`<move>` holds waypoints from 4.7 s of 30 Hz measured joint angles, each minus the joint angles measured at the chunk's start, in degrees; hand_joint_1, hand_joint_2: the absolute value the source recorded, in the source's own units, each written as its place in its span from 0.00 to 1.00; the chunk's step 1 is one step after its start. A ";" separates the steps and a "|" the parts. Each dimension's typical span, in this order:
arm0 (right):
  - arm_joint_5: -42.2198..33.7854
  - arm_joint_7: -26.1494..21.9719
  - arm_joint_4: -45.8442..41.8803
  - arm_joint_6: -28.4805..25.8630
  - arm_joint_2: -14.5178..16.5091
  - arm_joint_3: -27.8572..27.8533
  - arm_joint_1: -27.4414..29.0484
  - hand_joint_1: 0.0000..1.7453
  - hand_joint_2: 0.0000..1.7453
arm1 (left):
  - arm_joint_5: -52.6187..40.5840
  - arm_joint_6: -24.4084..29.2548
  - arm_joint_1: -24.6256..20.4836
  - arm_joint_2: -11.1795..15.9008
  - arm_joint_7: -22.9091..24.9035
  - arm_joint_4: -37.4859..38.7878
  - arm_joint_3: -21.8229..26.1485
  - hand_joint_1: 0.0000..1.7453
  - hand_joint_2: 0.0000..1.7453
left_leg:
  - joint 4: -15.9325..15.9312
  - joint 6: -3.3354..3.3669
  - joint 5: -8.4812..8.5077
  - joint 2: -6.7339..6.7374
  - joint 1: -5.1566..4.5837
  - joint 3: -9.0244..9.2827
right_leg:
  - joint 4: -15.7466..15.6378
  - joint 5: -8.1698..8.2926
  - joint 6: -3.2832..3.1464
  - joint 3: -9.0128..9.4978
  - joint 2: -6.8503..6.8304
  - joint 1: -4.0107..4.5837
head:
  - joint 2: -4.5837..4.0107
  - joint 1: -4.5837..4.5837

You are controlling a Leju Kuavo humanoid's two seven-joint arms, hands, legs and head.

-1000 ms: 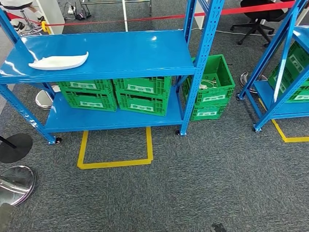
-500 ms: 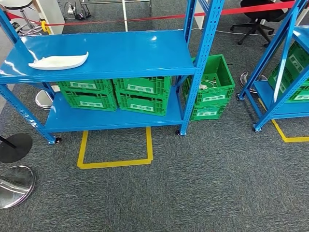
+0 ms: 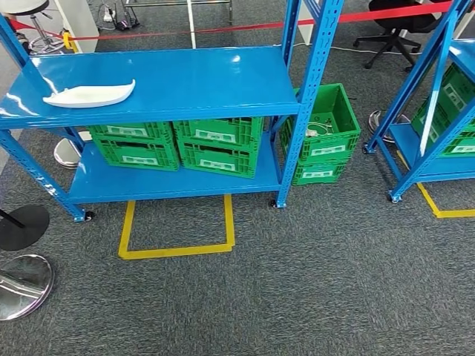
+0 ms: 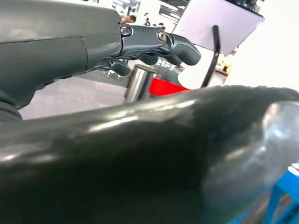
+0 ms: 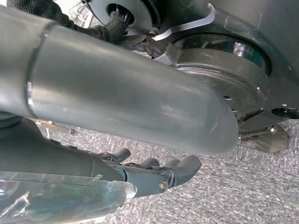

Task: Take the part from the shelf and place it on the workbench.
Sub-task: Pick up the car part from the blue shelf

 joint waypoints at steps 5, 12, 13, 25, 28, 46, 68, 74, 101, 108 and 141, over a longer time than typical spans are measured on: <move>0.35 0.28 0.01 0.04 -0.01 0.19 -0.15 0.00 0.00 | 1.29 0.00 -0.55 -2.42 -0.05 0.00 -0.38 0.00 0.00 | 0.00 -0.01 0.01 0.02 0.00 0.00 | 0.00 0.03 0.02 0.00 0.03 0.00 | 0.00 0.00; 1.57 0.99 0.03 0.45 -0.01 0.25 -0.26 0.00 0.00 | 2.38 0.00 -0.42 -5.44 -0.05 0.00 -0.73 0.00 0.00 | 0.00 0.00 0.01 0.02 0.00 -0.01 | 0.00 0.04 0.04 0.01 0.01 0.00 | 0.00 -0.01; 1.72 1.04 0.04 0.57 -0.01 0.25 -0.28 0.00 0.00 | 2.12 0.00 -0.43 -5.83 -0.05 0.00 -0.75 0.00 0.00 | 0.00 0.00 0.01 0.02 0.00 -0.01 | 0.00 0.04 0.04 0.01 0.02 0.00 | 0.00 -0.01; 4.02 2.04 1.09 3.40 -0.01 0.25 -0.39 0.00 0.00 | -11.93 0.02 -1.36 -7.84 -0.05 0.02 -0.79 0.00 0.00 | 0.00 0.00 0.01 0.03 0.00 -0.01 | 0.00 0.04 0.04 0.00 0.03 0.00 | 0.00 -0.01; 4.22 2.13 1.55 3.67 0.01 0.25 -0.40 0.00 0.00 | -13.31 0.02 -1.77 -7.86 -0.05 0.03 -0.80 0.00 0.00 | 0.00 0.00 0.02 0.03 0.00 -0.01 | 0.00 0.04 0.04 0.00 0.03 0.00 | 0.00 0.00; 4.81 3.63 4.11 3.50 0.77 0.29 -1.21 0.00 0.00 | -38.13 0.03 -1.40 -18.35 18.45 0.27 -0.60 0.00 0.00 | 0.01 0.07 0.05 0.03 -0.08 -0.02 | 0.00 0.12 0.17 0.01 0.03 -0.11 | 0.00 0.01; 8.59 4.88 5.97 10.68 1.11 0.74 -0.86 0.00 0.00 | -79.45 -32.09 22.64 -0.42 45.10 -52.30 25.34 0.00 0.00 | -0.29 0.19 -0.28 0.39 -0.68 0.63 | 0.22 -0.66 0.28 -0.36 0.33 -0.73 | 0.00 -0.50; 10.28 3.97 8.41 12.86 1.36 0.82 -1.86 0.00 0.00 | -64.59 -43.58 37.92 0.30 16.20 -82.03 53.65 0.00 0.00 | -0.24 0.20 -0.36 0.24 -0.64 0.32 | 0.14 -0.32 0.35 0.09 0.26 -0.68 | 0.00 -0.19; 7.40 2.79 7.97 6.25 1.52 0.99 -1.11 0.00 0.00 | -107.89 -22.27 49.57 -0.60 47.16 -97.31 72.05 0.00 0.00 | -0.26 0.17 -0.19 0.22 -0.43 0.29 | 0.07 -0.27 0.33 0.12 0.15 -0.47 | 0.00 -0.19; 7.00 3.10 6.35 5.20 1.52 0.99 -1.09 0.00 0.00 | -110.21 -27.19 50.81 -0.23 52.42 -97.31 73.58 0.00 0.00 | -0.26 0.17 -0.19 0.22 -0.42 0.28 | 0.07 -0.27 0.32 0.10 0.14 -0.47 | 0.00 -0.19; 7.33 4.66 4.75 4.28 1.52 0.99 -1.18 0.00 0.00 | -120.04 -34.83 51.79 1.17 60.72 -97.50 77.87 0.00 0.00 | -0.26 0.17 -0.18 0.22 -0.38 0.28 | 0.07 -0.25 0.29 0.10 0.14 -0.41 | 0.00 -0.19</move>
